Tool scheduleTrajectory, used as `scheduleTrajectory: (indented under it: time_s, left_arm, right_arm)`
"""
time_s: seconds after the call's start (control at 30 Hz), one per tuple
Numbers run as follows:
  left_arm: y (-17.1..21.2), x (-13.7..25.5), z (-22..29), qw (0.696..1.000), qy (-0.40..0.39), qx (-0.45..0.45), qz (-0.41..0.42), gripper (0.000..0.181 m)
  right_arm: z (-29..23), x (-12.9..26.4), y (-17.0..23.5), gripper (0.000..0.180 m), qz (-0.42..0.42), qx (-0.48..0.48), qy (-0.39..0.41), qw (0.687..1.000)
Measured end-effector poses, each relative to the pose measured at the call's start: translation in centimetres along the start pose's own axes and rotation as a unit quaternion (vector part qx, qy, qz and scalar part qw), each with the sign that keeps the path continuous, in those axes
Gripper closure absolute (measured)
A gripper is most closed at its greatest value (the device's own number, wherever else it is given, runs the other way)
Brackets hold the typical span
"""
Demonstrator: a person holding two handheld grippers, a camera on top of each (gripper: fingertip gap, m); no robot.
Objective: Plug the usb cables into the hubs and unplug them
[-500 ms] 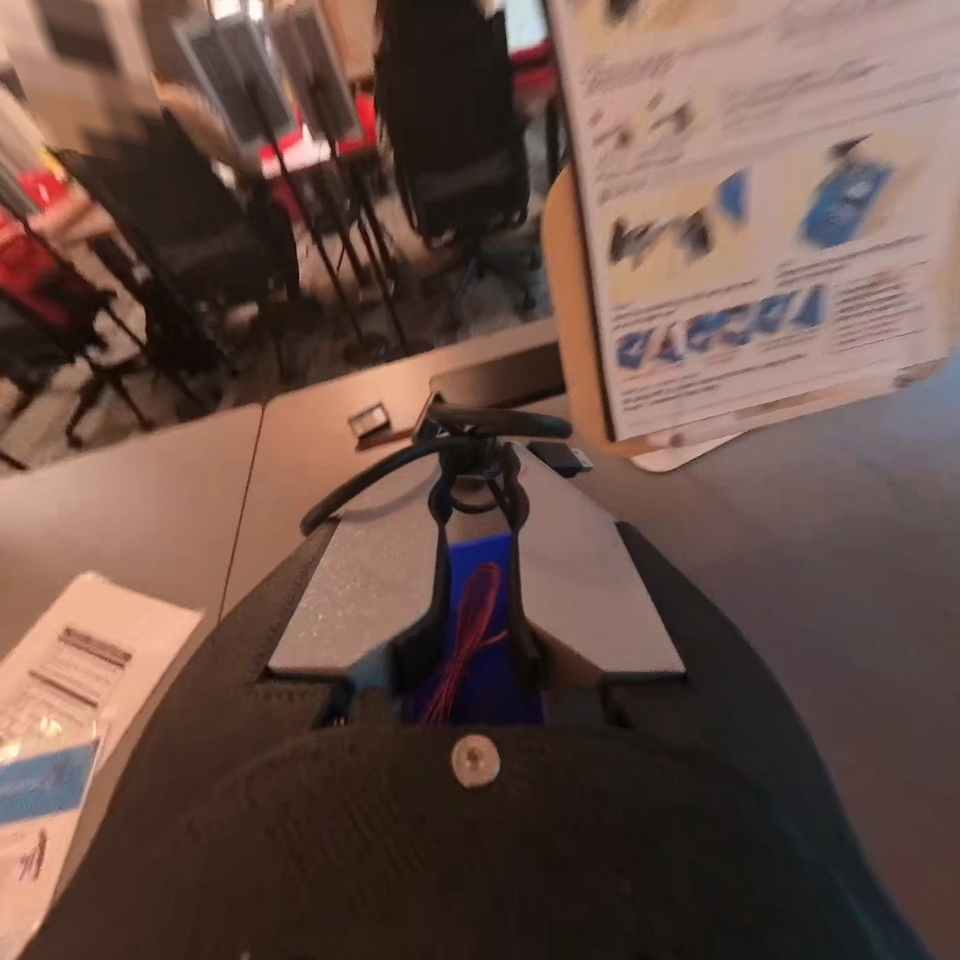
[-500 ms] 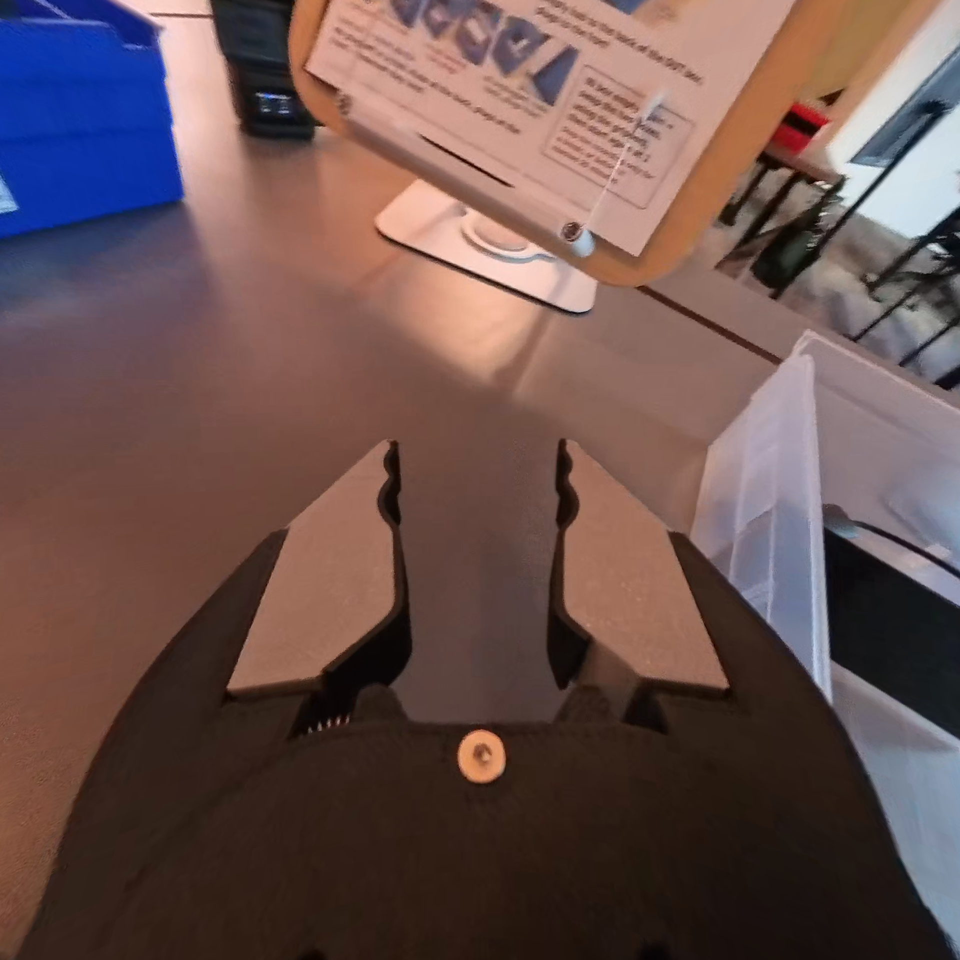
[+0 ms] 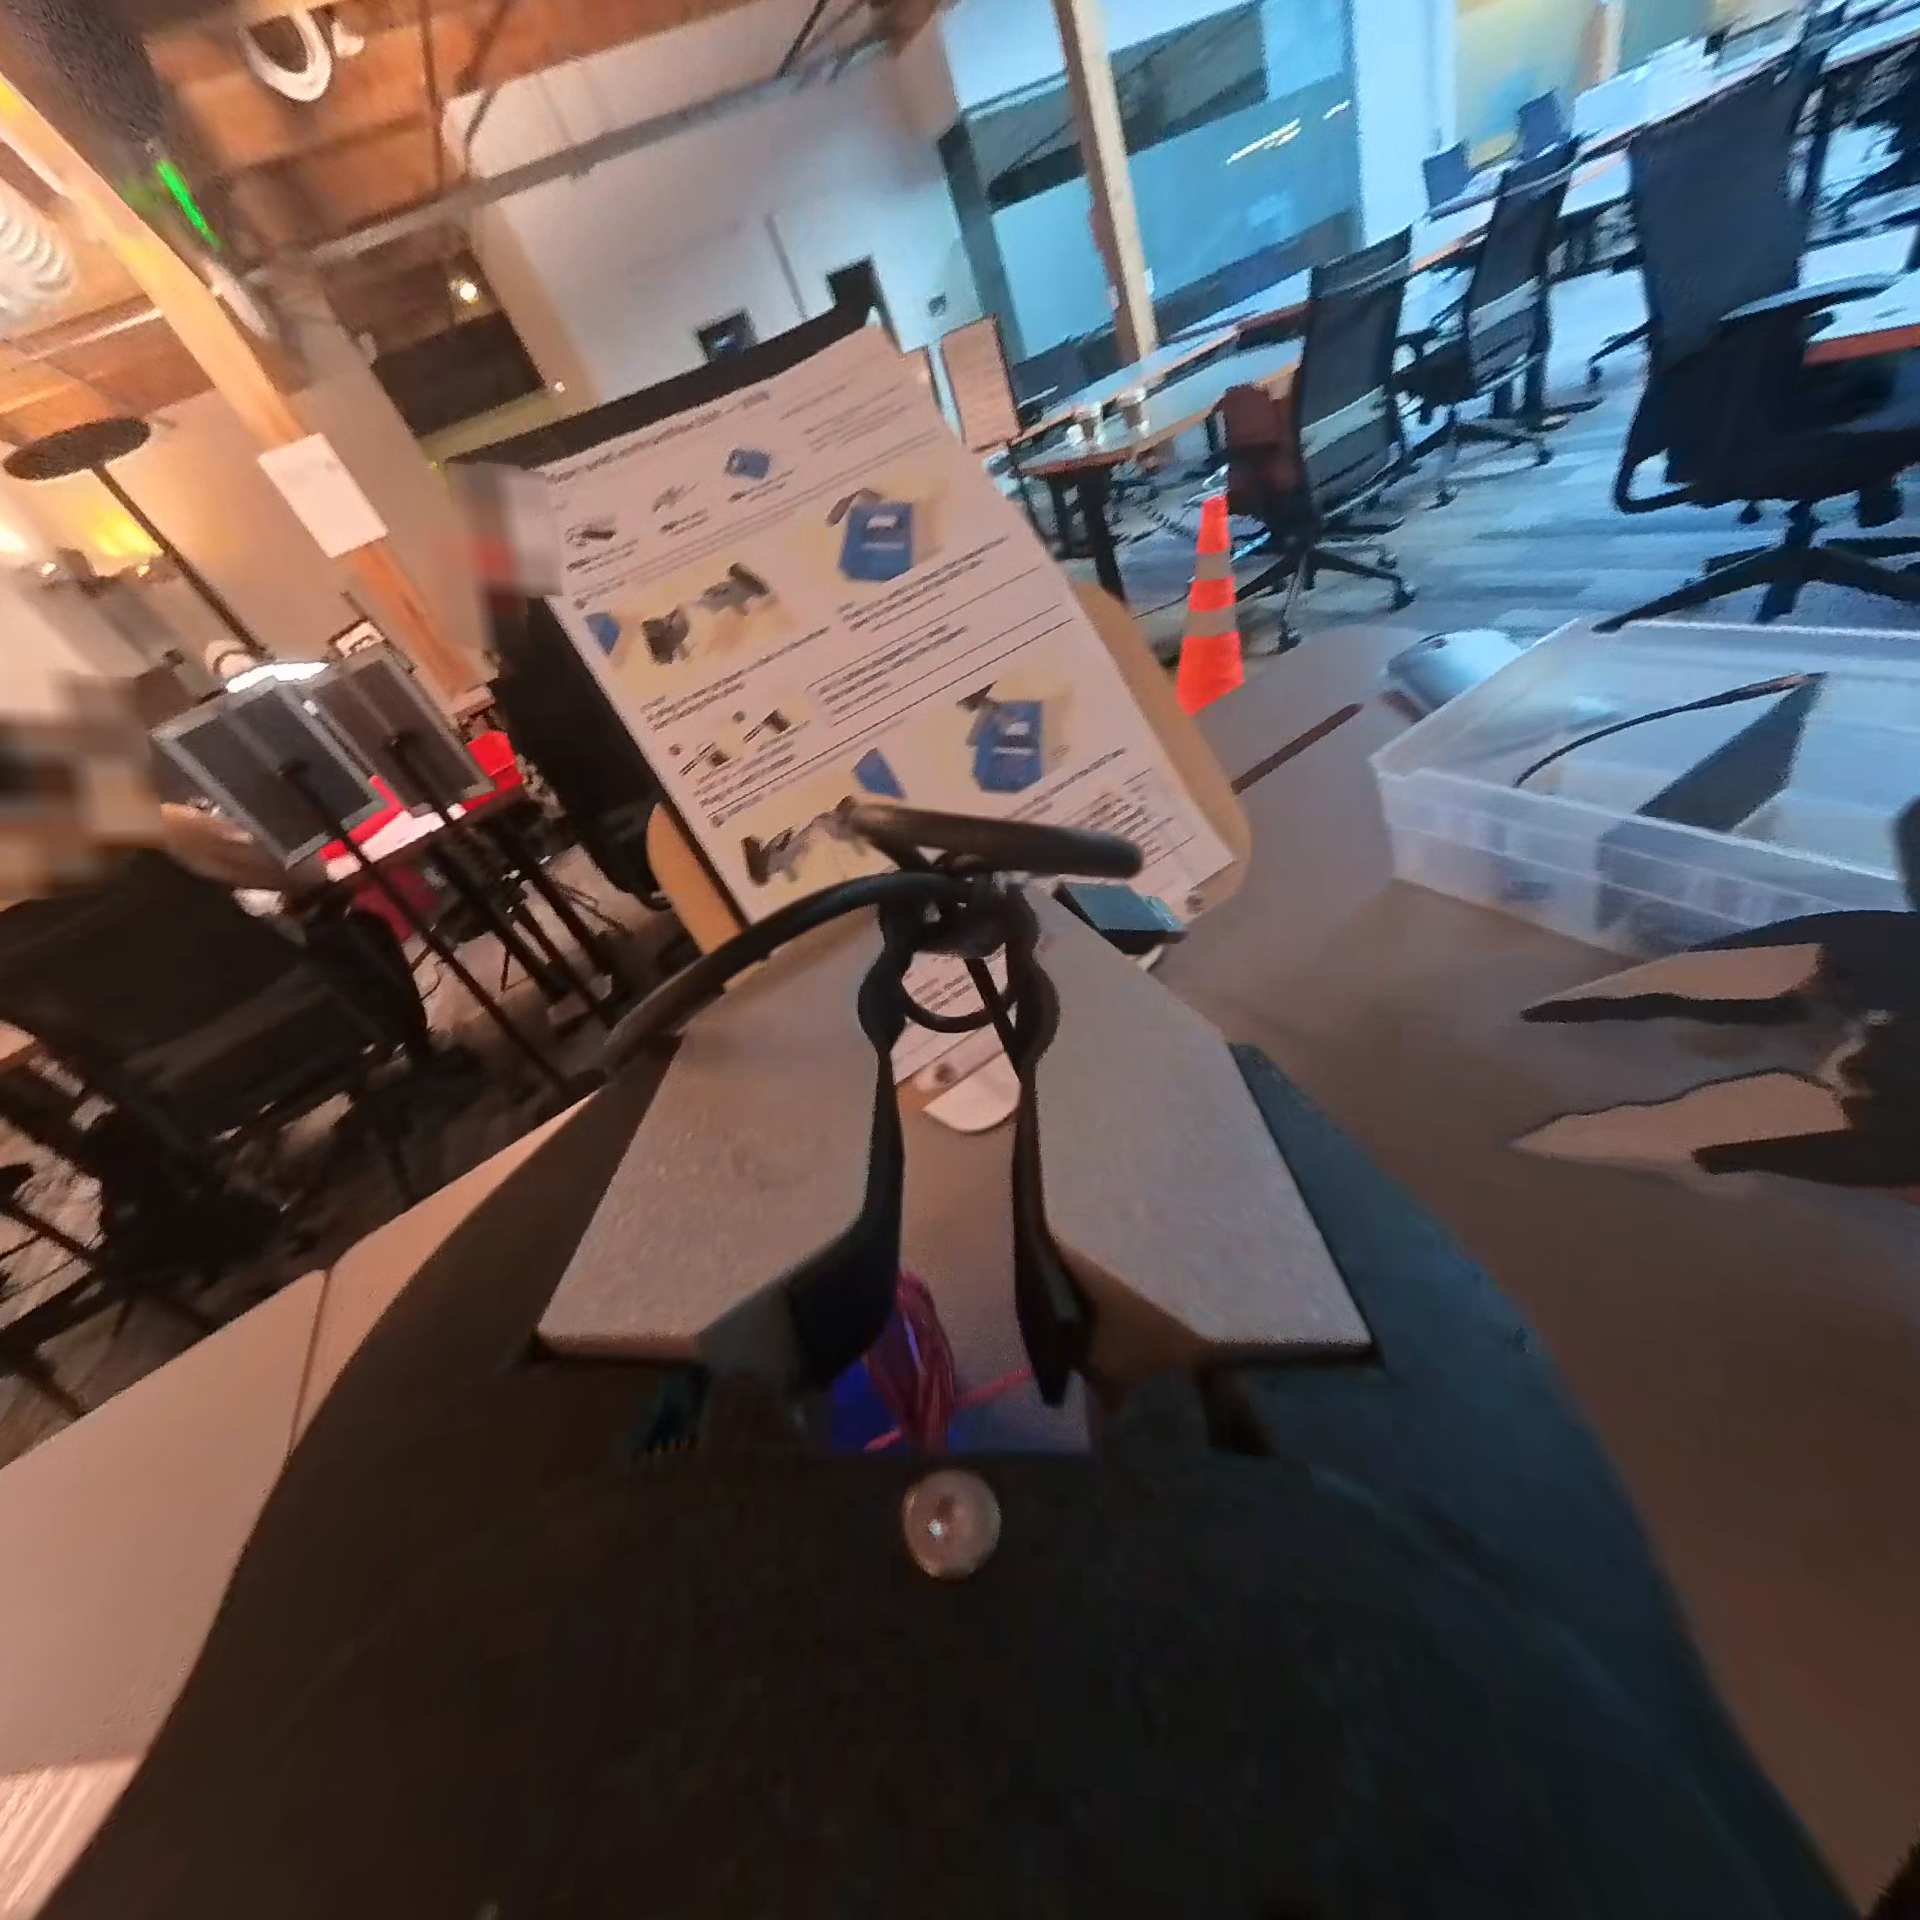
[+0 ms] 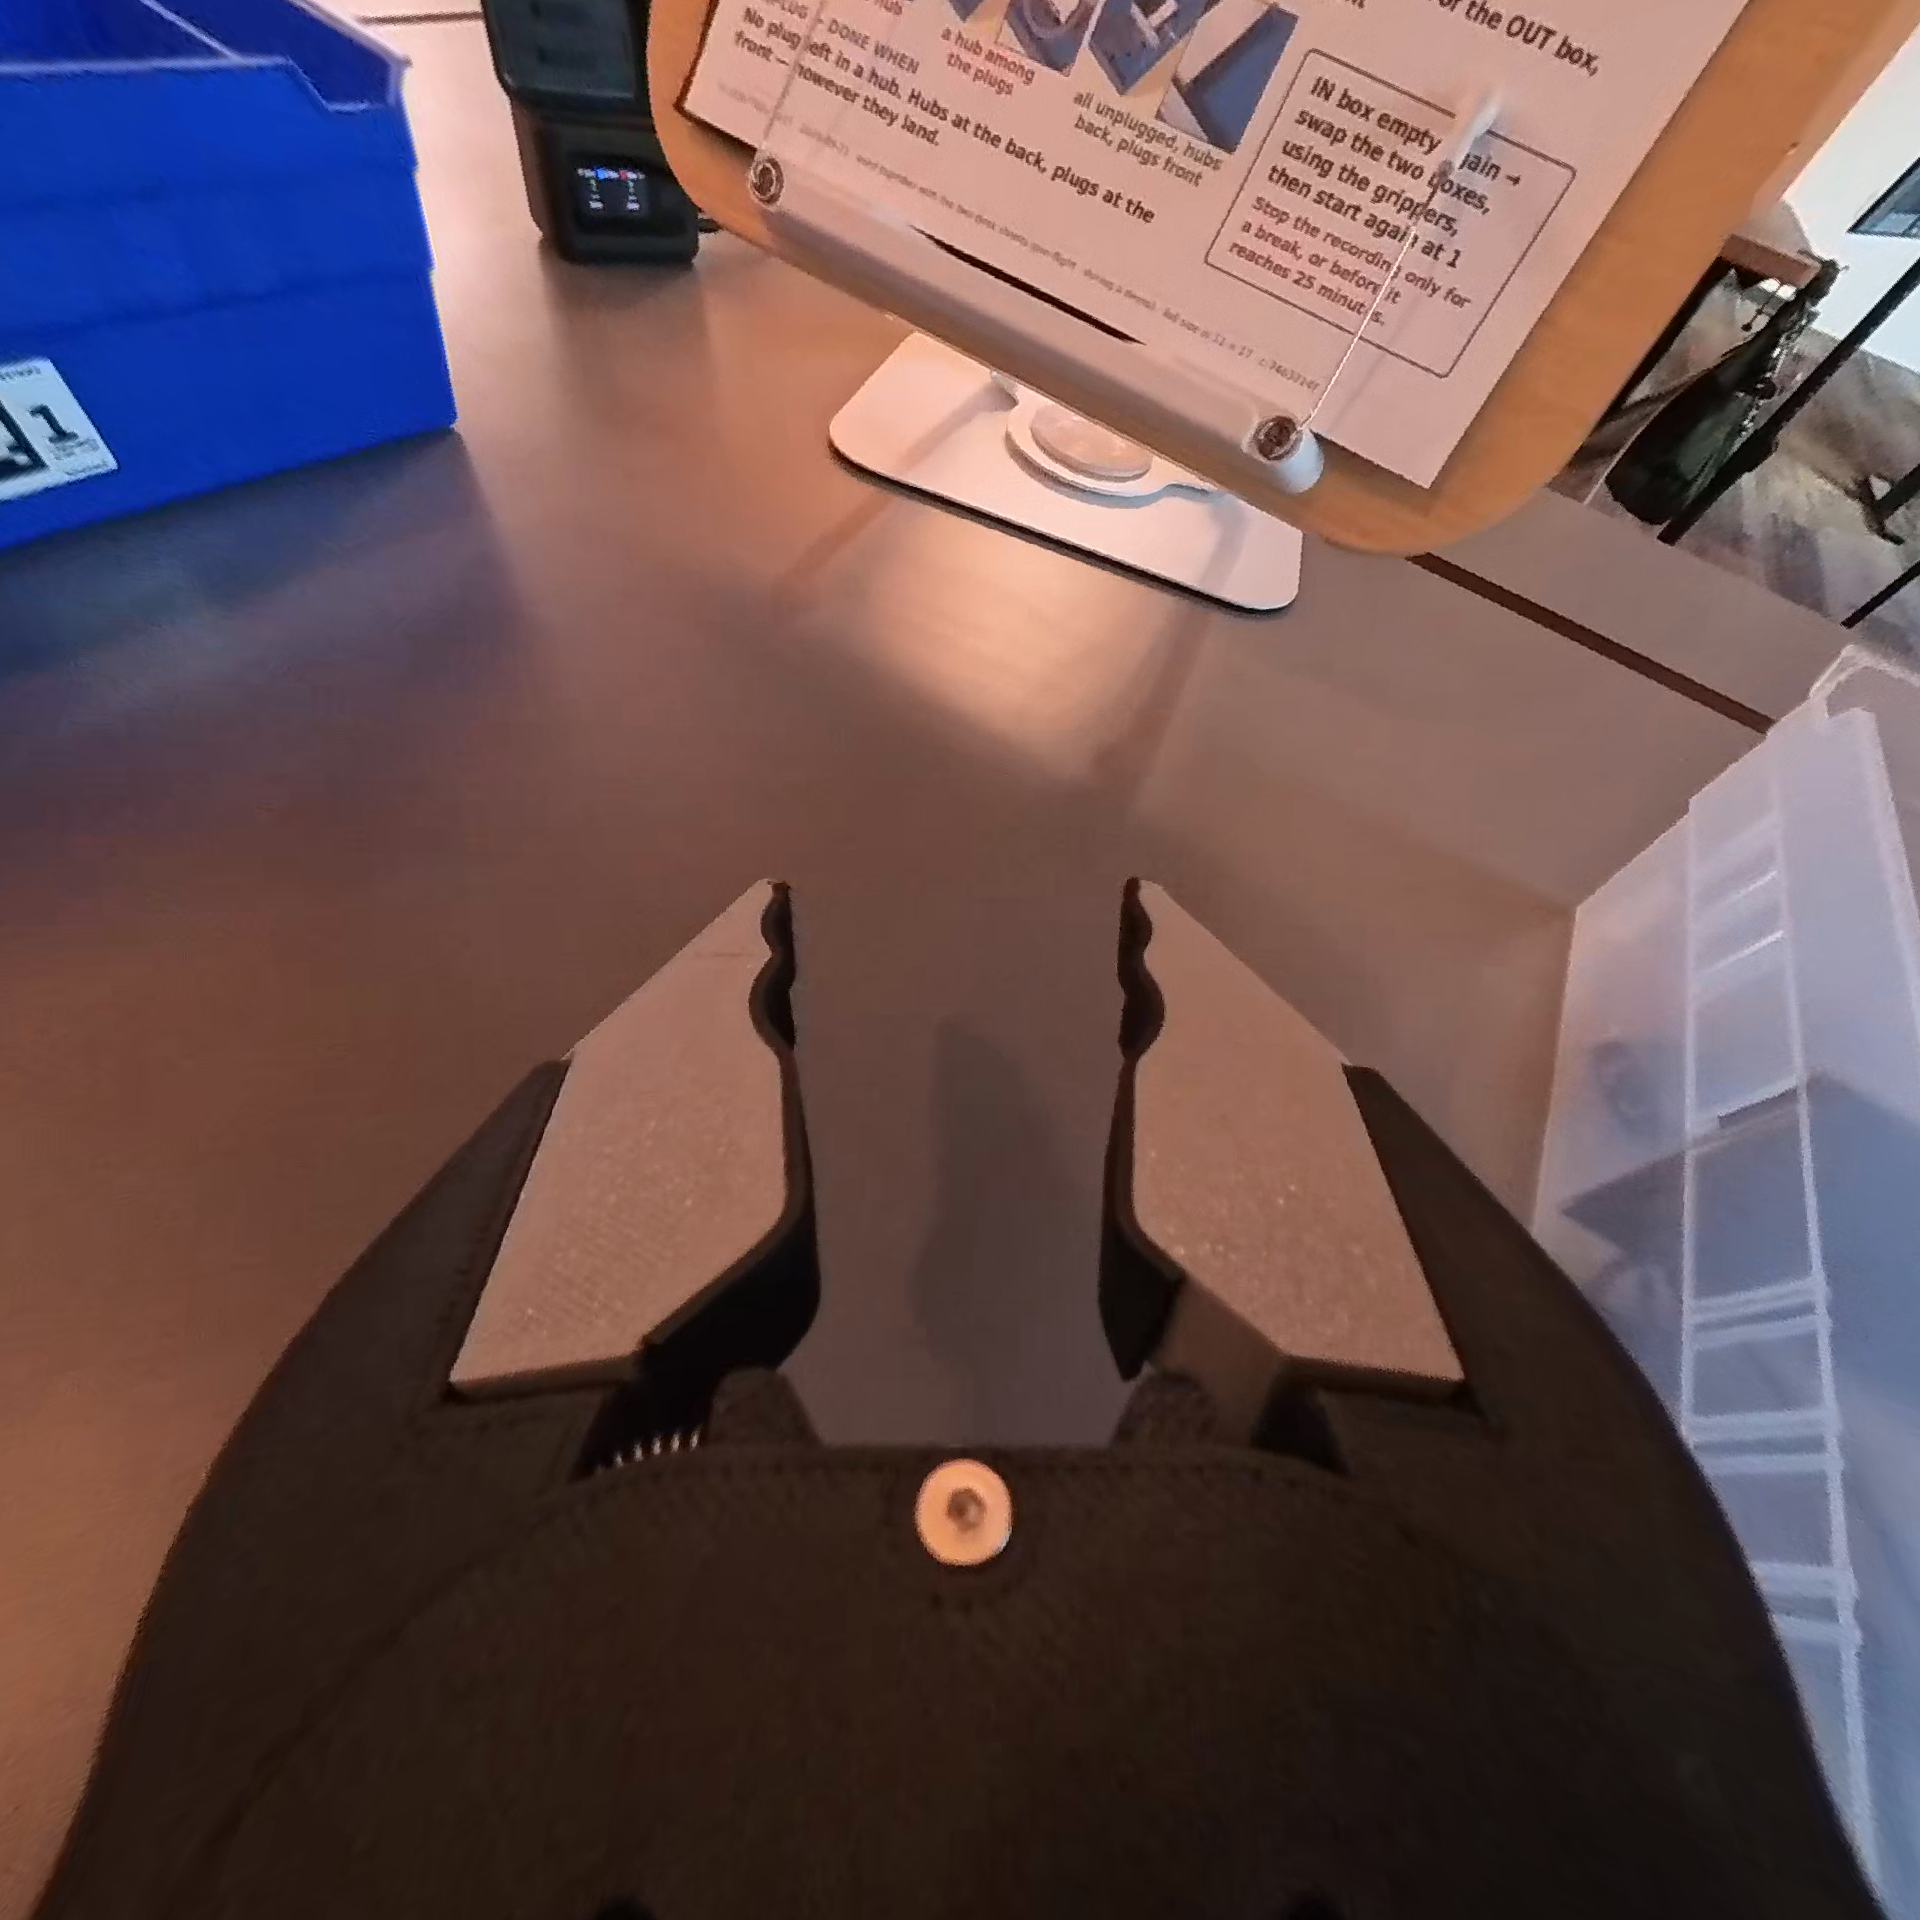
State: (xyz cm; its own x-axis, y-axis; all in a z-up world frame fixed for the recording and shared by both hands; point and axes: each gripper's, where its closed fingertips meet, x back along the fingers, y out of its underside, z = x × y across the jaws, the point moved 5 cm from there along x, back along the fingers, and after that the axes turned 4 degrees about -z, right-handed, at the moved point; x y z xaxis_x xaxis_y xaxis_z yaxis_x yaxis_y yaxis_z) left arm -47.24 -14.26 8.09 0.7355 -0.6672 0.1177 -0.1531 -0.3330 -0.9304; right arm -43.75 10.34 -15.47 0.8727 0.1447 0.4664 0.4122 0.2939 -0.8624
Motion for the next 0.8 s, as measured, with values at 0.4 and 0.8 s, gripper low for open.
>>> scheduleTrajectory:
  time_s: [0.4,0.8]
  left_arm:
    - [-4.5,0.3,-2.2,0.989,-0.111,-0.073,0.072,0.166]
    - [-15.2,2.4,-6.7,0.983,-0.105,-0.042,0.143,0.166]
  right_arm:
    - [-0.1,0.2,-0.1,0.118,-0.001,0.006,0.0,1.0]
    - [-0.1,1.4,-1.6,0.117,0.019,0.008,-0.026,0.999]
